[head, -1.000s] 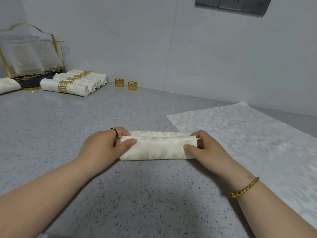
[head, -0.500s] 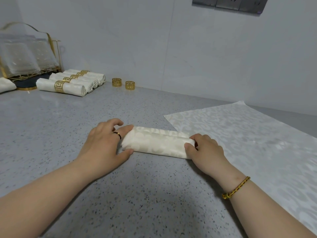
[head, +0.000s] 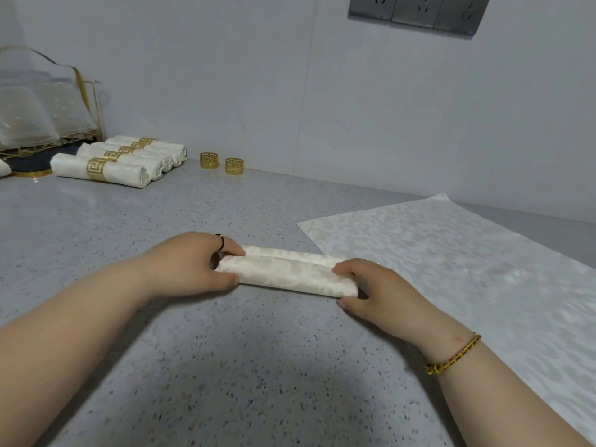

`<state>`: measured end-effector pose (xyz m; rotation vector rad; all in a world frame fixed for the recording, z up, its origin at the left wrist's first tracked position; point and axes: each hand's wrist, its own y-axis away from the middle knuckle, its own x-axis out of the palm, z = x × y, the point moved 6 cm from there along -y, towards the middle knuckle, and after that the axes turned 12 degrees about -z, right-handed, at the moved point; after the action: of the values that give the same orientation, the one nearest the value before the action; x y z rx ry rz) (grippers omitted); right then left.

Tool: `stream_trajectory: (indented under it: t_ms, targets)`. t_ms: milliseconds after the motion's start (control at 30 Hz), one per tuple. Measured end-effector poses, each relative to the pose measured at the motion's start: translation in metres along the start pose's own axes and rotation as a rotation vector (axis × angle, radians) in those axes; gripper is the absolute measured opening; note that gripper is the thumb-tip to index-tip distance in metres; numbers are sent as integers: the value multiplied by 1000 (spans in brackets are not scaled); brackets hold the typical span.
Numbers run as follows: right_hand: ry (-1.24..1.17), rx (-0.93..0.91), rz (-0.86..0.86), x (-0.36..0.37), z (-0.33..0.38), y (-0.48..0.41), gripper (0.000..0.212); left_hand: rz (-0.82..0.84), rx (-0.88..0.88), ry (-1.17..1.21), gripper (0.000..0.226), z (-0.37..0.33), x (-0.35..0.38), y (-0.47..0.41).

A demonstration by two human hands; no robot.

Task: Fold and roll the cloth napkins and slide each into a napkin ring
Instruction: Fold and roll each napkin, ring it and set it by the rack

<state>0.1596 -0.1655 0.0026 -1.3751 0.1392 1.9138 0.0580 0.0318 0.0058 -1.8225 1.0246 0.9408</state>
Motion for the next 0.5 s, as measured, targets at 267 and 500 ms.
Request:
stream_trajectory:
  t_ms: [267, 500]
  targets:
    - [-138, 78, 45, 0, -3, -1, 21, 7, -45, 312, 22, 17, -1, 9]
    - [-308, 160, 108, -3, 2, 0, 11, 136, -61, 439, 82, 19, -4, 11]
